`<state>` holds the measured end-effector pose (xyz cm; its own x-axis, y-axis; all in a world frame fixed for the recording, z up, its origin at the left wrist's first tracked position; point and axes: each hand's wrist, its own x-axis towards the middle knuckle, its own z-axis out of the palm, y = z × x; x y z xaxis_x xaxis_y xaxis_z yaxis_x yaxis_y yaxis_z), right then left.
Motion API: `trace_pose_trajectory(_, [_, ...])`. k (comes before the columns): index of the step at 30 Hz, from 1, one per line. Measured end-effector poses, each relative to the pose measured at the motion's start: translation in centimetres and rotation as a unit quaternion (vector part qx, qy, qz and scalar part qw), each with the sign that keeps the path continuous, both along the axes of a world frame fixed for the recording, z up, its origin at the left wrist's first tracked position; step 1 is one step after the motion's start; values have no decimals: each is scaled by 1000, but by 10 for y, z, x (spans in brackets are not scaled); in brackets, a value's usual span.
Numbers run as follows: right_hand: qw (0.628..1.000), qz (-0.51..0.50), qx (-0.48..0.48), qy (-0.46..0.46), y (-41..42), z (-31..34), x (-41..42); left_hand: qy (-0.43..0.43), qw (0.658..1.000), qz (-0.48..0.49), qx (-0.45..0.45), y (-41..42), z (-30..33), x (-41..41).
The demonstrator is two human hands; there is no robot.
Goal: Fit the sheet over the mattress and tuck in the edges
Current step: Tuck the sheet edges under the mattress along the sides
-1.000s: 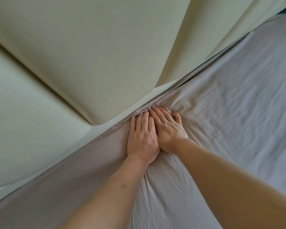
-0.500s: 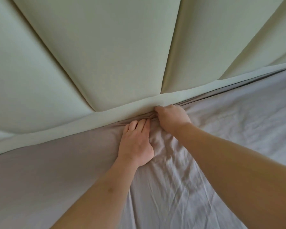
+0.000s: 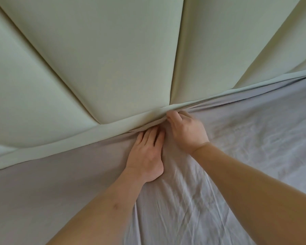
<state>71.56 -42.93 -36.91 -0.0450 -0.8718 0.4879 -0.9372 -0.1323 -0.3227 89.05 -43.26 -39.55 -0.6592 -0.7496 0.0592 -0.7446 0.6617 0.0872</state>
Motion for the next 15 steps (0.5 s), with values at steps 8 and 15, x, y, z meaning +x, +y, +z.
trace_pose_trajectory(8, [972, 8, 223, 74, 2, -18, -11, 57, 994, 74, 60, -23, 1, -14])
trace_pose_trajectory(15, [841, 47, 500, 203, -52, 3, -18, -60, 931, 133, 333, -76, 27, -51])
